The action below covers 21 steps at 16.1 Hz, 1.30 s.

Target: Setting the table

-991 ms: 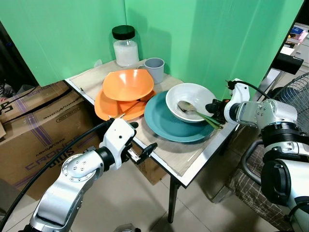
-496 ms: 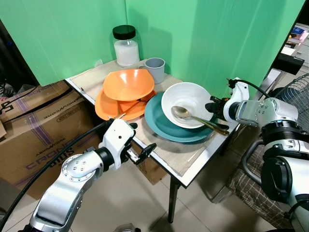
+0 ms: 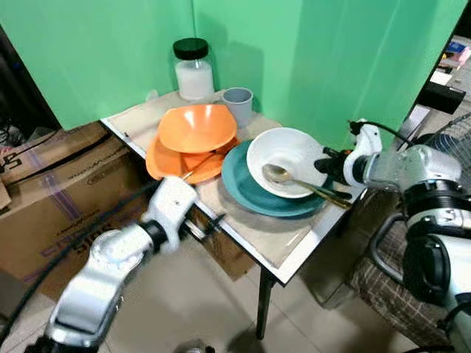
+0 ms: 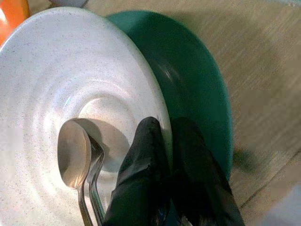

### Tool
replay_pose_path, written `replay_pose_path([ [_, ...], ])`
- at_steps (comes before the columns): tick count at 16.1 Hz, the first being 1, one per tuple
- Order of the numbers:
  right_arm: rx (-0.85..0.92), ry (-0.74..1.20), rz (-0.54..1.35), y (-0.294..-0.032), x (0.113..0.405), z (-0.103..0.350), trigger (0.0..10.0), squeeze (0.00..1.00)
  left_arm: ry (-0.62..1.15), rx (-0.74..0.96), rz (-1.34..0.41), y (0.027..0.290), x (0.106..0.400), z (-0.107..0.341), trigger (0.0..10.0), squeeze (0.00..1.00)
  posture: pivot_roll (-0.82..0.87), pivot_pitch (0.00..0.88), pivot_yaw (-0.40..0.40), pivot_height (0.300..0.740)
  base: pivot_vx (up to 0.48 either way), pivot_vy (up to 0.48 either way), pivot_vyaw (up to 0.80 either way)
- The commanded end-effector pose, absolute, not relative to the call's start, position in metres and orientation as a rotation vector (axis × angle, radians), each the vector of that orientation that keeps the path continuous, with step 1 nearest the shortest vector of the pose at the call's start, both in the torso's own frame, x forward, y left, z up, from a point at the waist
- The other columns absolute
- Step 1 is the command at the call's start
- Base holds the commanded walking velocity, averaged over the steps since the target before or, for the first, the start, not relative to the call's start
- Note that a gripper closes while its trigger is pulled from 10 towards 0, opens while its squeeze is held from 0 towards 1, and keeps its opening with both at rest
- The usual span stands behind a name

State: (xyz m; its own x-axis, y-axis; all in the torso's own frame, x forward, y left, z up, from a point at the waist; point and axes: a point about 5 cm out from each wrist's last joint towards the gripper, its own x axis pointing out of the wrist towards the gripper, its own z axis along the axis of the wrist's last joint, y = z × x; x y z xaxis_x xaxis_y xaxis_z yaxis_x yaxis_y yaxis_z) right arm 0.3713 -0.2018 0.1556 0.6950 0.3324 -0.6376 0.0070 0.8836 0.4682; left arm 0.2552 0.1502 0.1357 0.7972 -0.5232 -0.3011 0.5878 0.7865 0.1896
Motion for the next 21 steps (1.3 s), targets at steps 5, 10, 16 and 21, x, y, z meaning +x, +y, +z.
replay_pose_path([
  [5,0.464,0.775,0.211,-0.223,0.365,0.187,0.0,0.00,0.277,0.216,-0.506,0.178,0.273,0.140,10.0,1.00,0.08,0.000,0.021,0.740,0.000,0.000,0.00],
  [10,0.450,0.736,0.166,-0.251,0.355,0.209,0.0,0.00,0.346,0.033,-0.624,0.169,0.309,0.139,10.0,1.00,0.05,0.000,0.026,0.740,0.000,0.000,0.00],
  [16,0.449,0.739,0.168,-0.249,0.348,0.206,0.0,0.00,0.514,-0.413,-0.694,0.149,0.340,0.128,10.0,0.00,0.03,0.000,0.048,0.740,0.000,0.000,0.00],
  [21,0.447,0.731,0.166,-0.247,0.346,0.205,0.0,0.00,0.620,-0.436,-0.667,0.138,0.350,0.112,10.0,0.00,0.02,0.000,0.058,0.740,0.000,0.000,0.00],
])
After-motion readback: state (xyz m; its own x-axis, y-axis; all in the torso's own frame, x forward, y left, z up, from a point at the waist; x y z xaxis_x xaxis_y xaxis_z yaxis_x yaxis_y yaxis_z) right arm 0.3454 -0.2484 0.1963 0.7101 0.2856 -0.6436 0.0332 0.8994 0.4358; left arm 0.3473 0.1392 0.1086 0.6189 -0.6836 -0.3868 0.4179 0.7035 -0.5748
